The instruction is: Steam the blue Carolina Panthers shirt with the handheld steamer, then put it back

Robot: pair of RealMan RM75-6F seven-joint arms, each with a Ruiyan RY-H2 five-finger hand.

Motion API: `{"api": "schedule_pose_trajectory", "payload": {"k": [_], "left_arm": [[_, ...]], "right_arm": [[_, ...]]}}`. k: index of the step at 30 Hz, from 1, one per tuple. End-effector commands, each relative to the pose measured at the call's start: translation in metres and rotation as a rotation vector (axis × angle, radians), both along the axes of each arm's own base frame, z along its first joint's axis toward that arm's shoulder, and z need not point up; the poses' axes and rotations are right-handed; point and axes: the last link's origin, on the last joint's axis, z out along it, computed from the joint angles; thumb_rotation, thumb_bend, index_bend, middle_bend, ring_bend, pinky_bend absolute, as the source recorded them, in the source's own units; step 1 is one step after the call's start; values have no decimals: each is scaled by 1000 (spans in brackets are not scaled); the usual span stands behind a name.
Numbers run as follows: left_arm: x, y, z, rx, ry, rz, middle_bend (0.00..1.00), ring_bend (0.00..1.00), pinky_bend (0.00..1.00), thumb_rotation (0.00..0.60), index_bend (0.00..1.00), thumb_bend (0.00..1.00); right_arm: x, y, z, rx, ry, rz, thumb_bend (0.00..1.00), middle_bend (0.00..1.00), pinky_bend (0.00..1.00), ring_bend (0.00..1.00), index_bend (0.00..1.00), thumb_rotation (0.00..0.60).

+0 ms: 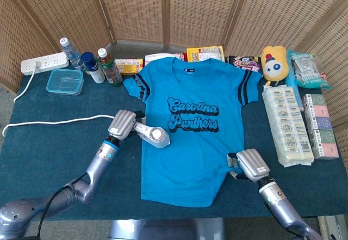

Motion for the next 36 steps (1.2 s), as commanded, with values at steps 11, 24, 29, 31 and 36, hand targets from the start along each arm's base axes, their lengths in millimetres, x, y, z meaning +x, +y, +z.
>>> {"api": "schedule_pose_trajectory", "payload": {"k": [11,24,29,31,36], "left_arm": [[39,-13,-51,-66,36,-59,803,713,750,600,714,494],[73,-36,-72,-127,13,-155,803,713,749,600,715,494],[80,-42,-71,-129,0,-189,803,713,750,600,714,493],[81,-43,-71,-130,0,-197,803,713,749,600,715,492],[82,-45,-68,-124,7,-217,803,713,749,600,715,492]], "right_arm": [[-6,-1,6,-11,-7,-9,539,696,863,720,735,600],[-9,-1,10,-18,-11,-14,538,696,863,720,735,600],[-9,-1,10,-17,-14,-13,539,696,863,721,736,600],[-9,-1,10,-17,-14,-12,538,697,863,721,736,600],[-8,-1,10,-17,-15,-10,539,697,864,721,736,600]]}}
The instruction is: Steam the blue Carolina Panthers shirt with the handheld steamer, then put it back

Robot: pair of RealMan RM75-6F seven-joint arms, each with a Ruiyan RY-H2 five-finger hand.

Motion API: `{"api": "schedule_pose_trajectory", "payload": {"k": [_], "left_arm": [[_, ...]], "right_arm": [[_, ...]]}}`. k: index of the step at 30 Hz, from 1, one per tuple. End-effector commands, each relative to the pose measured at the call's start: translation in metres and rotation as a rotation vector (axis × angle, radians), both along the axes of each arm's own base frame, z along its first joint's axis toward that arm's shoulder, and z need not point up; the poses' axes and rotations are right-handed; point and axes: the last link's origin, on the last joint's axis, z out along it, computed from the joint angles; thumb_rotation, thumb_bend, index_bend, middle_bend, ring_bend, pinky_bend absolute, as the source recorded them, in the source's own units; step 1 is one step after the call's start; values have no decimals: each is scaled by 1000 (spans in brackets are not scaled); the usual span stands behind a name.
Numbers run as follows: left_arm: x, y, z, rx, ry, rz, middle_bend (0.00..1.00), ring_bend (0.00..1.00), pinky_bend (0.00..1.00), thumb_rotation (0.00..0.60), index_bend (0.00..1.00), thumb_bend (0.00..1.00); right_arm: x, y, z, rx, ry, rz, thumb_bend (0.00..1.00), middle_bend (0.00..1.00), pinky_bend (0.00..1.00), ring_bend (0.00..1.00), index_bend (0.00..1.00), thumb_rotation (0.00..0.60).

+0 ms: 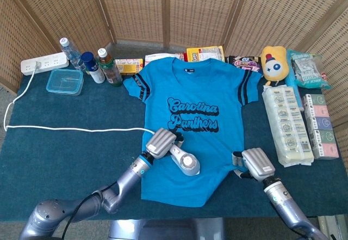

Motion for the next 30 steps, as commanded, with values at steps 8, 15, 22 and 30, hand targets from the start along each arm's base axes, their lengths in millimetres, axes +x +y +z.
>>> {"api": "schedule_pose_trajectory", "payload": {"k": [8,15,22,30], "left_arm": [[-9,8,11,50,40,-28,802,713,749,600,715,492],[-33,25,27,105,99,-5,802,713,749,600,715,493],[-47,34,34,129,124,29,802,713,749,600,715,493],[-40,26,25,107,121,1,803,713,749,600,715,491]], "right_arm": [[1,0,-1,3,-2,3,539,699,865,722,736,600],[3,-1,-4,8,-2,5,539,698,865,722,737,600],[3,-2,-5,10,-3,4,538,698,865,722,737,600],[2,-1,-4,7,-4,3,538,699,865,722,737,600]]}}
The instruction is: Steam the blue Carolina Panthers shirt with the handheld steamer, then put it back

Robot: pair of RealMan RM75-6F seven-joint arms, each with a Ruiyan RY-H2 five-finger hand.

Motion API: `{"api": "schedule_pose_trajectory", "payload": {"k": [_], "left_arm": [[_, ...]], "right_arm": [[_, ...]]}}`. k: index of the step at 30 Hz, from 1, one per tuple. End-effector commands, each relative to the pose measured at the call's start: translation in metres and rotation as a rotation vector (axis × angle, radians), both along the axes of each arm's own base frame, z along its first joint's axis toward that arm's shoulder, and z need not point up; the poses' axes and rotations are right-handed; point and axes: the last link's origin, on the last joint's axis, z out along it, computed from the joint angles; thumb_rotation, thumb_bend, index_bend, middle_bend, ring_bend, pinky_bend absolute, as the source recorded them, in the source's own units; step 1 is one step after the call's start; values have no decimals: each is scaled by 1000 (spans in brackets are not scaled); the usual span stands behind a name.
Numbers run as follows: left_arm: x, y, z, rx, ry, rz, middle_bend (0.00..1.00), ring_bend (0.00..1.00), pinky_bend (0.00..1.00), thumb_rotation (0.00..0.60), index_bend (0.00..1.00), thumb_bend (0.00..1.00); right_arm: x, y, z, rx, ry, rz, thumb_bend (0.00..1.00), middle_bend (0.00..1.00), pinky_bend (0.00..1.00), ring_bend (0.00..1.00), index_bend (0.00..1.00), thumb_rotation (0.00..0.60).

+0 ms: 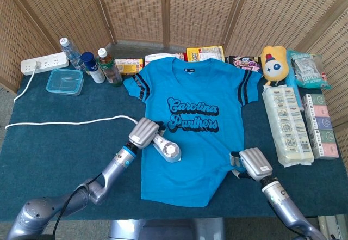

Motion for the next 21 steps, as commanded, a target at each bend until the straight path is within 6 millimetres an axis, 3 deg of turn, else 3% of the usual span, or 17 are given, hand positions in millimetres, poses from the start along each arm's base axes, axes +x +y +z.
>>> {"api": "schedule_pose_trajectory", "payload": {"k": [1,12,21], "left_arm": [[4,-4,-4,-9,2,-16,803,713,749,600,715,491],[17,-16,-14,-41,4,-69,802,713,750,600,715,491],[1,-4,-3,-14,46,-42,803,713,749,600,715,490]], "right_arm": [[0,0,1,-3,0,-1,538,699,865,722,737,600],[-2,1,4,-10,-2,-4,539,699,865,723,737,600],[0,-1,2,-7,-5,-2,538,700,867,725,739,600]]}}
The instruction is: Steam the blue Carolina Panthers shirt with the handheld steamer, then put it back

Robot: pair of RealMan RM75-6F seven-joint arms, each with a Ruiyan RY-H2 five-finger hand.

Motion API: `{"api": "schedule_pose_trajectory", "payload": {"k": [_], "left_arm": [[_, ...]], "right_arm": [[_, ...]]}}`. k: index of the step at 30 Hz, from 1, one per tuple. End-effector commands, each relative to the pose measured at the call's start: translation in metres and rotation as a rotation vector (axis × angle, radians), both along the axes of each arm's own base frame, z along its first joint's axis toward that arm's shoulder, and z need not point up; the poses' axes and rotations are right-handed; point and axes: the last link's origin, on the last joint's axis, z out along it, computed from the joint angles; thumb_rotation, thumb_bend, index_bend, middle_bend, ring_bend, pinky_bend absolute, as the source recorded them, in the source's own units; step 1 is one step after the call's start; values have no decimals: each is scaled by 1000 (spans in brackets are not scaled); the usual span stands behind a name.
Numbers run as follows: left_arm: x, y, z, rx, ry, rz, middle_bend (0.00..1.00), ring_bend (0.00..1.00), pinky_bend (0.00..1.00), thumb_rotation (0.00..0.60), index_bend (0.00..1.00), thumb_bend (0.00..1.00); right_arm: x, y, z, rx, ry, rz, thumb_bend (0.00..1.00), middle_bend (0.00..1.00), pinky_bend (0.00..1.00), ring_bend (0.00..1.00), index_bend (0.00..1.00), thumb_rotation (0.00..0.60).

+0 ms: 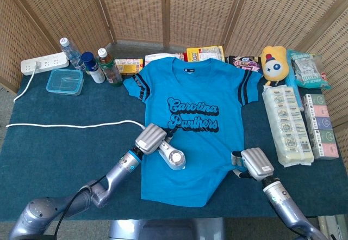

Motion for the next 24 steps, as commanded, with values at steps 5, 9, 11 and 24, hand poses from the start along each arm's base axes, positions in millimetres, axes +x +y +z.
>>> {"api": "schedule_pose_trajectory", "payload": {"k": [5,9,11,24], "left_arm": [[-14,11,12,32,29,28,803,713,749,600,714,490],[-22,17,19,52,40,46,803,714,749,600,715,490],[-25,19,22,60,44,54,803,713,749,600,715,490],[-13,3,10,2,18,11,803,713,749,600,715,490]], "right_arm": [[2,-1,-2,1,0,2,538,701,867,725,740,600],[3,-1,-3,4,0,4,538,701,867,725,740,600],[3,-1,-3,4,0,5,539,701,867,725,740,600],[3,-1,0,-4,0,1,539,702,867,725,741,600]]}}
